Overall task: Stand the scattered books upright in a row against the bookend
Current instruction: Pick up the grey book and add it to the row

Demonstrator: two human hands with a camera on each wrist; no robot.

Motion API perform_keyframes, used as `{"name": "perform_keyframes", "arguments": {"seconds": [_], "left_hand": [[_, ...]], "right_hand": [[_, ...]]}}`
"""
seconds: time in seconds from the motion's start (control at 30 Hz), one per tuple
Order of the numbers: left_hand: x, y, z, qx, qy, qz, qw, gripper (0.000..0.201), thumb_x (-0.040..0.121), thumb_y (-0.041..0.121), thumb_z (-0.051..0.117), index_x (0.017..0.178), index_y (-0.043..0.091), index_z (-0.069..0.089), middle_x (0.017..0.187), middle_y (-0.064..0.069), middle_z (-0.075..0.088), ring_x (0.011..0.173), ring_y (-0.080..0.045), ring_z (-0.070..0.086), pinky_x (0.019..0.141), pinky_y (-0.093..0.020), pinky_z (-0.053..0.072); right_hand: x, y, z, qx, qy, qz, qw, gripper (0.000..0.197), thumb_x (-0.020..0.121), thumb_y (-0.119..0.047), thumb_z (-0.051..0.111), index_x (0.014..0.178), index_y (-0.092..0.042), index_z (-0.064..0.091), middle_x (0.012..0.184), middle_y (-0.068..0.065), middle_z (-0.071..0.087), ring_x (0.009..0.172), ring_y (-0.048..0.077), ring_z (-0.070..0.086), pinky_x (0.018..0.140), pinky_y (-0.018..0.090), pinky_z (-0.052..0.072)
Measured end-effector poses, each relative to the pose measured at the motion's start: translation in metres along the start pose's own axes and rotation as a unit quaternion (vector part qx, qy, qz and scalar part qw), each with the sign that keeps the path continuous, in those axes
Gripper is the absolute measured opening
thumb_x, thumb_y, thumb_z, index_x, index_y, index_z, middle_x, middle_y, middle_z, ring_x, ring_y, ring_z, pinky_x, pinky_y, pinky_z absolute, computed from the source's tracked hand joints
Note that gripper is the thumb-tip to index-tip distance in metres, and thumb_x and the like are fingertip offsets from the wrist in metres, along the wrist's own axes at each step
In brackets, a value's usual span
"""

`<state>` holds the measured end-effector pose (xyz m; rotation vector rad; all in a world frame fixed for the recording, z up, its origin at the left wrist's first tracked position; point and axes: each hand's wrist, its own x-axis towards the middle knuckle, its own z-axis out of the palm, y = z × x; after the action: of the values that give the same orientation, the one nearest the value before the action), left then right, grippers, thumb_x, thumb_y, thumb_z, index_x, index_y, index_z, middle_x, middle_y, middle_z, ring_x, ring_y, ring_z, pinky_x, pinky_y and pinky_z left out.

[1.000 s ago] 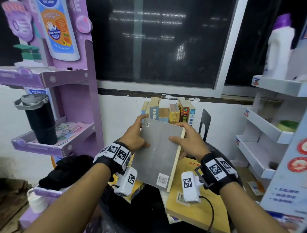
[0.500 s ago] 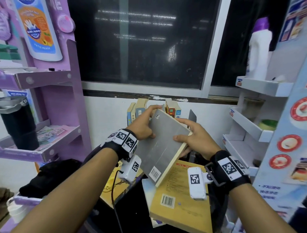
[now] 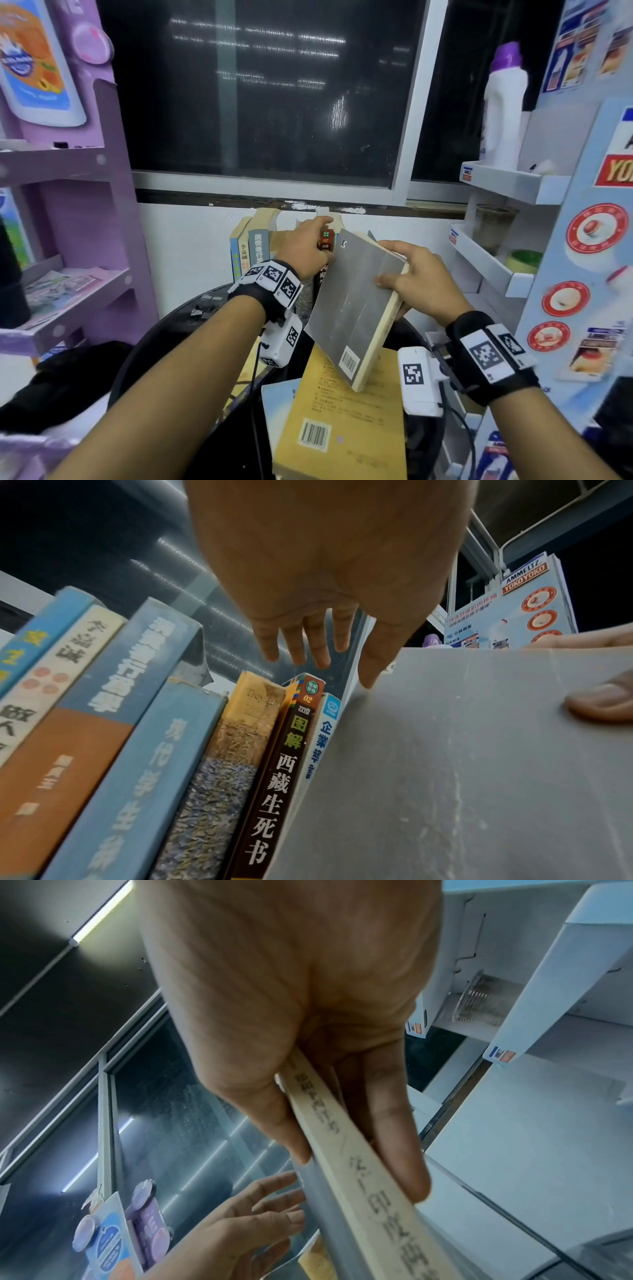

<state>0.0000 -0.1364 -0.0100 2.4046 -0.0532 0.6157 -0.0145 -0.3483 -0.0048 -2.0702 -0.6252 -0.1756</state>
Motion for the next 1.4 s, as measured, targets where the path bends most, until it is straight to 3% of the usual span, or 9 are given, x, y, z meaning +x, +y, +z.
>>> {"name": "perform_keyframes", "arguments": {"seconds": [0.13, 0.23, 0.37, 0.53, 0.67, 0.83, 0.9, 1.03, 1.4], "left_hand": [[0.018, 0.0, 0.011, 0.049, 0.052, -0.004, 0.997, 0.06, 0.086, 0.028, 0.066, 0.14, 0.023, 0.04, 0.143, -0.003, 0.045, 0.128, -0.022, 0.044, 0.102, -0.036, 0.038], [0.033, -0.005, 0.018, 0.052, 0.051, -0.015, 0.997, 0.06, 0.085, 0.035, 0.066, 0.138, 0.025, 0.042, 0.142, -0.002, 0.044, 0.127, -0.022, 0.044, 0.103, -0.041, 0.041], [0.048, -0.011, 0.027, 0.038, 0.038, -0.017, 0.998, 0.059, 0.083, 0.037, 0.067, 0.136, 0.024, 0.045, 0.141, -0.004, 0.045, 0.127, -0.024, 0.044, 0.105, -0.041, 0.04], [0.063, -0.013, 0.035, 0.102, 0.028, 0.0, 0.994, 0.058, 0.085, 0.045, 0.063, 0.137, 0.027, 0.045, 0.141, -0.002, 0.046, 0.126, -0.025, 0.043, 0.106, -0.043, 0.038], [0.074, -0.017, 0.042, 0.15, 0.028, 0.02, 0.988, 0.056, 0.082, 0.054, 0.06, 0.134, 0.034, 0.048, 0.14, 0.001, 0.046, 0.129, -0.022, 0.041, 0.109, -0.043, 0.033], [0.084, -0.025, 0.047, 0.153, 0.029, 0.035, 0.987, 0.048, 0.082, 0.052, 0.062, 0.125, 0.032, 0.059, 0.14, 0.003, 0.047, 0.13, -0.018, 0.041, 0.108, -0.038, 0.03], [0.085, -0.029, 0.047, 0.144, 0.041, 0.042, 0.988, 0.047, 0.081, 0.049, 0.065, 0.124, 0.029, 0.06, 0.138, 0.003, 0.05, 0.127, -0.017, 0.044, 0.106, -0.036, 0.034], [0.086, -0.034, 0.042, 0.108, 0.064, 0.041, 0.991, 0.063, 0.076, 0.049, 0.071, 0.133, 0.028, 0.053, 0.134, 0.004, 0.056, 0.119, -0.017, 0.054, 0.1, -0.034, 0.042], [0.09, -0.047, 0.041, 0.151, 0.015, 0.103, 0.983, 0.051, 0.081, 0.05, 0.064, 0.126, 0.029, 0.055, 0.137, 0.007, 0.049, 0.128, -0.014, 0.042, 0.106, -0.035, 0.033]], "right_hand": [[0.01, 0.006, -0.012, -0.038, 0.013, -0.005, 0.999, 0.046, 0.081, -0.001, 0.066, 0.115, -0.033, 0.06, 0.093, 0.003, 0.07, 0.064, 0.022, 0.069, 0.047, 0.04, 0.059], [0.02, 0.008, -0.015, -0.05, 0.016, -0.002, 0.999, 0.048, 0.081, -0.002, 0.065, 0.118, -0.033, 0.06, 0.095, 0.005, 0.069, 0.066, 0.027, 0.069, 0.044, 0.04, 0.058], [0.037, 0.013, -0.014, -0.076, 0.022, 0.006, 0.997, 0.049, 0.08, -0.006, 0.064, 0.118, -0.037, 0.059, 0.1, 0.011, 0.065, 0.08, 0.033, 0.066, 0.042, 0.04, 0.057], [0.056, 0.017, -0.01, -0.128, 0.029, 0.012, 0.991, 0.043, 0.081, -0.007, 0.062, 0.119, -0.026, 0.061, 0.096, 0.011, 0.065, 0.07, 0.031, 0.067, 0.041, 0.04, 0.057], [0.069, 0.022, -0.003, -0.165, 0.033, 0.024, 0.985, 0.047, 0.078, -0.01, 0.057, 0.123, -0.028, 0.058, 0.098, 0.012, 0.06, 0.076, 0.034, 0.064, 0.042, 0.04, 0.057], [0.082, 0.029, 0.005, -0.182, 0.036, 0.022, 0.982, 0.047, 0.081, -0.01, 0.057, 0.126, -0.024, 0.058, 0.1, 0.009, 0.061, 0.081, 0.031, 0.064, 0.061, 0.045, 0.06], [0.088, 0.032, 0.011, -0.179, 0.04, 0.021, 0.983, 0.046, 0.082, -0.009, 0.058, 0.125, -0.024, 0.058, 0.1, 0.009, 0.063, 0.08, 0.03, 0.064, 0.063, 0.045, 0.06], [0.1, 0.036, 0.025, -0.179, 0.045, 0.016, 0.983, 0.05, 0.083, -0.011, 0.056, 0.131, -0.025, 0.055, 0.112, 0.011, 0.065, 0.085, 0.032, 0.065, 0.069, 0.045, 0.06], [0.125, 0.046, 0.054, -0.205, 0.038, 0.004, 0.978, 0.052, 0.091, -0.016, 0.06, 0.141, -0.021, 0.045, 0.125, 0.013, 0.062, 0.109, 0.033, 0.059, 0.091, 0.036, 0.048]]}}
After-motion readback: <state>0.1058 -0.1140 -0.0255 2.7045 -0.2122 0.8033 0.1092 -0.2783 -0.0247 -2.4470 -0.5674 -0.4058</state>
